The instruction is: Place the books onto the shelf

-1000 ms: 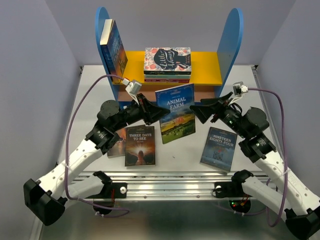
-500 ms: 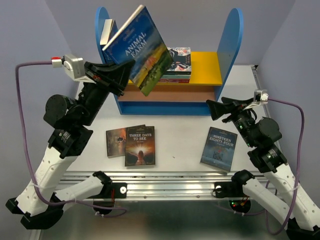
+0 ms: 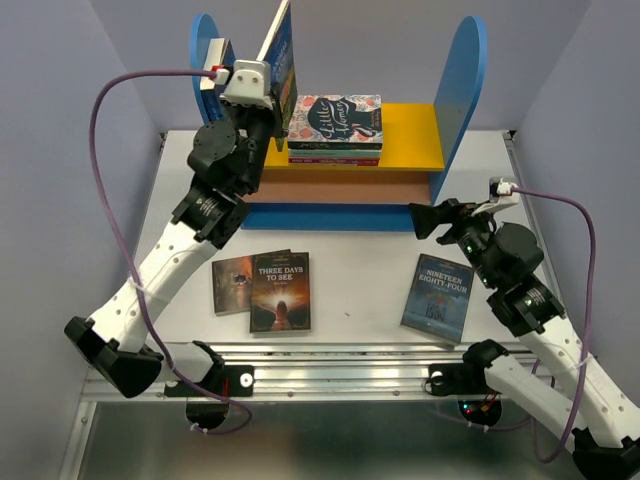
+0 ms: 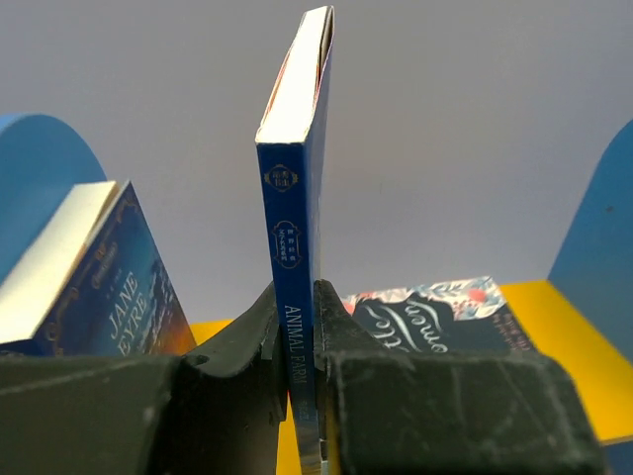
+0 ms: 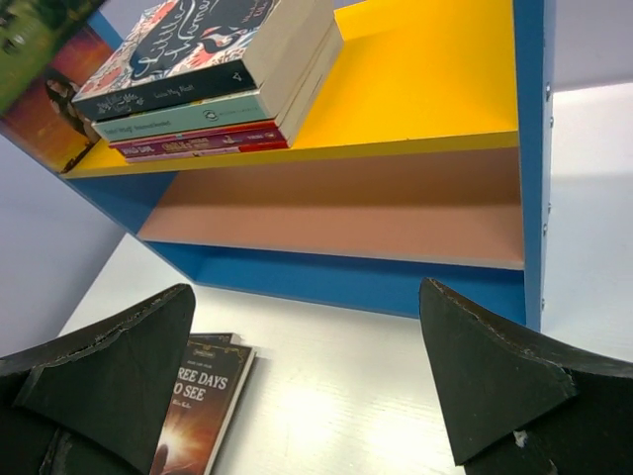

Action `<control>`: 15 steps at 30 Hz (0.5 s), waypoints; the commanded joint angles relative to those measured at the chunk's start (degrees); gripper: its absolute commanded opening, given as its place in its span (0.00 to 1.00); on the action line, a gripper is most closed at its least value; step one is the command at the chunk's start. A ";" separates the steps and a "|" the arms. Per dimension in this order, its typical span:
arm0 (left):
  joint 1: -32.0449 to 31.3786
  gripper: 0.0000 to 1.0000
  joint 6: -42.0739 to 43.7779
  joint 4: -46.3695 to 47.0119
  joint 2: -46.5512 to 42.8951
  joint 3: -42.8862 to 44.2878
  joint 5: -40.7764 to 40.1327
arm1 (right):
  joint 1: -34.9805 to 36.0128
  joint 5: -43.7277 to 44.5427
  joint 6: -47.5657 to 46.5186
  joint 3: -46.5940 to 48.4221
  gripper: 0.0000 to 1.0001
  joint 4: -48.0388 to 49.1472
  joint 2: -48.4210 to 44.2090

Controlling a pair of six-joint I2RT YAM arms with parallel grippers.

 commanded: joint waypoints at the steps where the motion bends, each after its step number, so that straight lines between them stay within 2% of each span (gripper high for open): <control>1: -0.03 0.00 7.23 9.97 -1.01 2.48 -4.52 | -0.17 2.82 -2.70 1.89 1.00 0.98 -1.74; 15: 0.58 0.00 11.46 17.09 0.83 -1.22 -7.59 | -0.17 4.15 -3.85 1.37 1.00 -0.08 -2.80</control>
